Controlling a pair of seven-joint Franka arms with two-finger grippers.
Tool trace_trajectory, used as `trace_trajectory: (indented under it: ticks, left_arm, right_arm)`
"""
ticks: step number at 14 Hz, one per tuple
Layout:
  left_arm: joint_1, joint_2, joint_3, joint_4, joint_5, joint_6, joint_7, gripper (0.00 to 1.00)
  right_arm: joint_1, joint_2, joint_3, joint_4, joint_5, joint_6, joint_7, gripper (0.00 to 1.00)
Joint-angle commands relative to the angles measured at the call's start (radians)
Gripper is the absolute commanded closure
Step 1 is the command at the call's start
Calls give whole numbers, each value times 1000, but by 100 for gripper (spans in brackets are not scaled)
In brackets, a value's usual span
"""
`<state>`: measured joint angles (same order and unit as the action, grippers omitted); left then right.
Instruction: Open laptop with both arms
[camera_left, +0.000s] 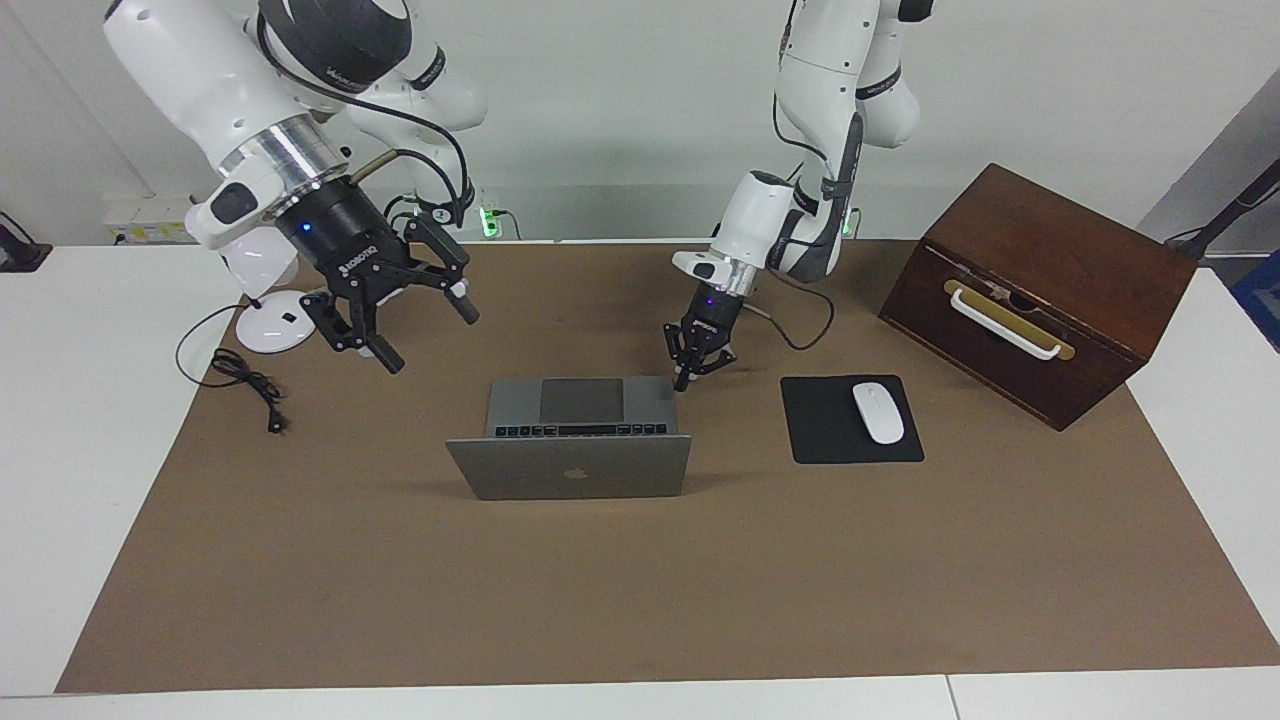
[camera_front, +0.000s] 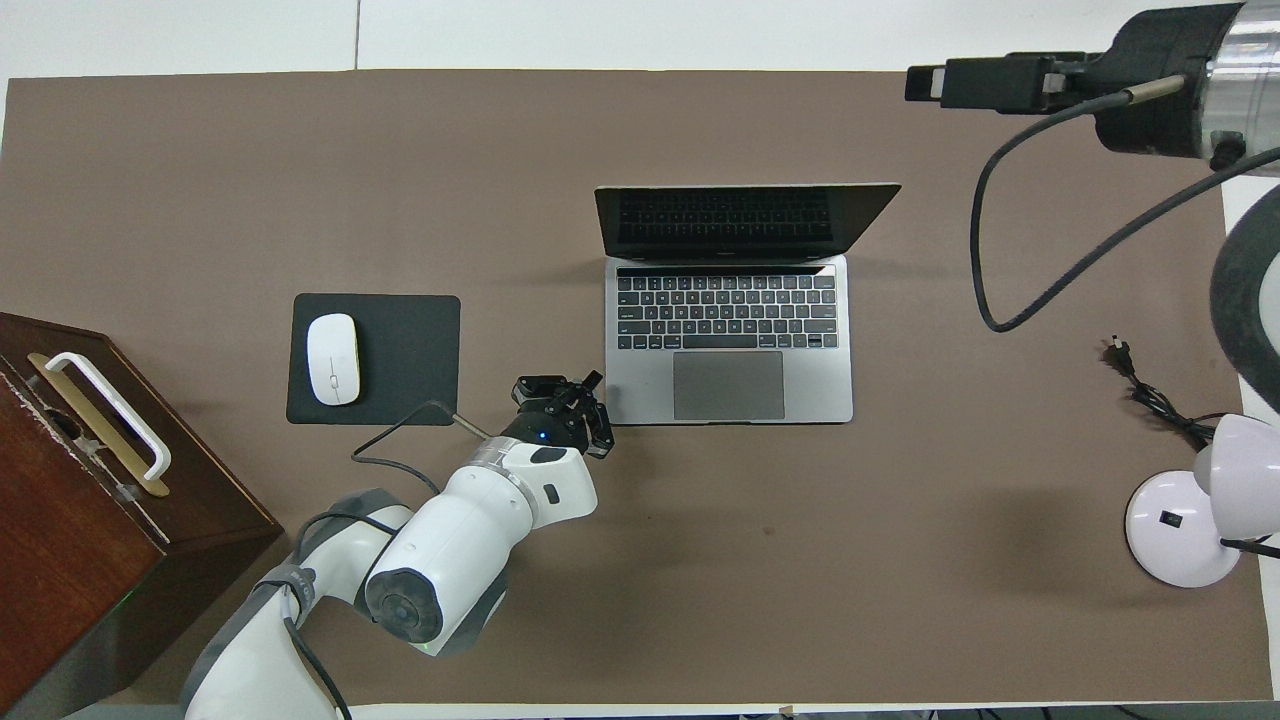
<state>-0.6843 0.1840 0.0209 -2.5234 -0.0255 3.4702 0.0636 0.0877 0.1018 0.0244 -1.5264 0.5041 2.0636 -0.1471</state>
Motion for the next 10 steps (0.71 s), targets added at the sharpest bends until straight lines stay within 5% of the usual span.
trace_trajectory:
  ticks: [1, 5, 10]
  left_arm:
    - [31, -116, -4, -20, -7, -162, -1, 100]
    - [75, -208, -2, -11, -5, -339, 2, 100]
    - [179, -305, -4, 160, -4, -791, 7, 100]
  right_arm:
    - [-6, -45, 9, 52, -229, -229, 157, 0]
    - [3, -91, 20, 84, -479, -551, 188, 0]
    - [-61, -145, -3, -29, -566, -553, 159, 0]
